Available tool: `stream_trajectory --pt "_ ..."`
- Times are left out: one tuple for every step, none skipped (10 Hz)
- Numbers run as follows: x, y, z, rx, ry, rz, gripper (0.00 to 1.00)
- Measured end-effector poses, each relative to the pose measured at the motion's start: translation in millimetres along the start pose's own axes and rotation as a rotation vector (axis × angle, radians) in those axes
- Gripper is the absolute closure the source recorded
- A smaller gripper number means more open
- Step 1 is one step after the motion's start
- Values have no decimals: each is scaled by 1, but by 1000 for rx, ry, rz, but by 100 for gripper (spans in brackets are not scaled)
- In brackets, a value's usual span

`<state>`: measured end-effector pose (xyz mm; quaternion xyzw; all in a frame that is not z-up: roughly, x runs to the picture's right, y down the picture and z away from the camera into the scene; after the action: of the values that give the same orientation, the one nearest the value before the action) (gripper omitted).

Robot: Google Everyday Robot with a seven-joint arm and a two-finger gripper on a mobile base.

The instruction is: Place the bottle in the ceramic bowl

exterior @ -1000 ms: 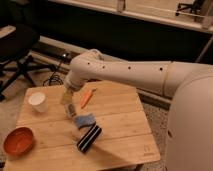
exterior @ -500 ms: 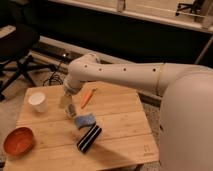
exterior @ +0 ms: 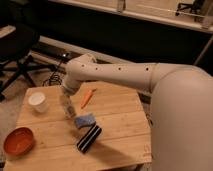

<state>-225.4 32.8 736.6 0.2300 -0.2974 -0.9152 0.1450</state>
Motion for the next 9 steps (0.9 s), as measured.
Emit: stream_trajectory --pt "-1 0 4 6 -13 -6 88" --pt "-1 -1 7 9 -24 -11 95" --pt "0 -2 10 16 -39 -20 100" --pt "2 -4 10 28 -65 -22 100" --pt "3 -7 6 39 -80 -19 100" --pt "14 -13 -11 55 -87 -15 100" --pt "24 -22 -28 76 -86 -26 100" --pt "38 -36 -50 99 -77 -54 100" --pt "52 -50 -64 118 -66 -90 100"
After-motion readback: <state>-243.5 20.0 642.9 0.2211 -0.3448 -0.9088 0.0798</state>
